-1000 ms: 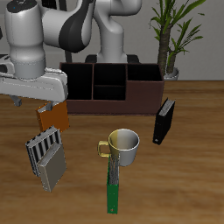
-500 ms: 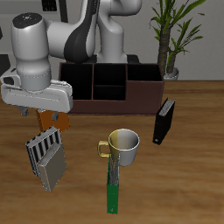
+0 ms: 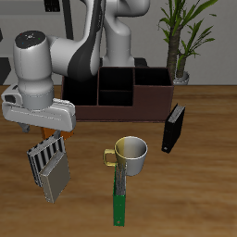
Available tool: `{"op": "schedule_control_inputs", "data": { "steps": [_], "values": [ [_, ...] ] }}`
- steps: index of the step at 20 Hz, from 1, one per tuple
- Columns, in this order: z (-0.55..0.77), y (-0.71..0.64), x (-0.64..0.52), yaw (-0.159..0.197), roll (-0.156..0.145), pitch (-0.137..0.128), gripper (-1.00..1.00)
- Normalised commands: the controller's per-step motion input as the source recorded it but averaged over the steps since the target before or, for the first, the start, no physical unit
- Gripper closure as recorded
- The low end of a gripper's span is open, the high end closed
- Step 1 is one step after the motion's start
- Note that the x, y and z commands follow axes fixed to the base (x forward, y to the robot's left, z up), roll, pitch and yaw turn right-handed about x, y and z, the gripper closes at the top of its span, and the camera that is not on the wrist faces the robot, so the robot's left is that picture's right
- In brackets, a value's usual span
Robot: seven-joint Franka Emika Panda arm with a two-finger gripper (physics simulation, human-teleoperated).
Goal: Place the striped book into the back desk caddy's front compartment
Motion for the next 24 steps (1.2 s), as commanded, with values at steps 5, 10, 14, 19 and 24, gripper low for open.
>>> {"op": "schedule_control_inputs", "data": {
  "steps": [5,10,14,19,24],
  "values": [
    [-0.26,0.05,0.0,-0.003,0.01,0.022,-1.0],
    [-0.19,0.03,-0.05,-0.006,0.009,0.02,-1.0],
    [-0.28,-0.08,-0.06,-0.019,0.006,0.037,-1.0],
    [-0.12,-0.04,-0.02,-0.011,-0.006,0.022,-1.0],
    [-0.24,0.06,-0.06,0.025,0.005,0.035,1.0]
  ]
}}
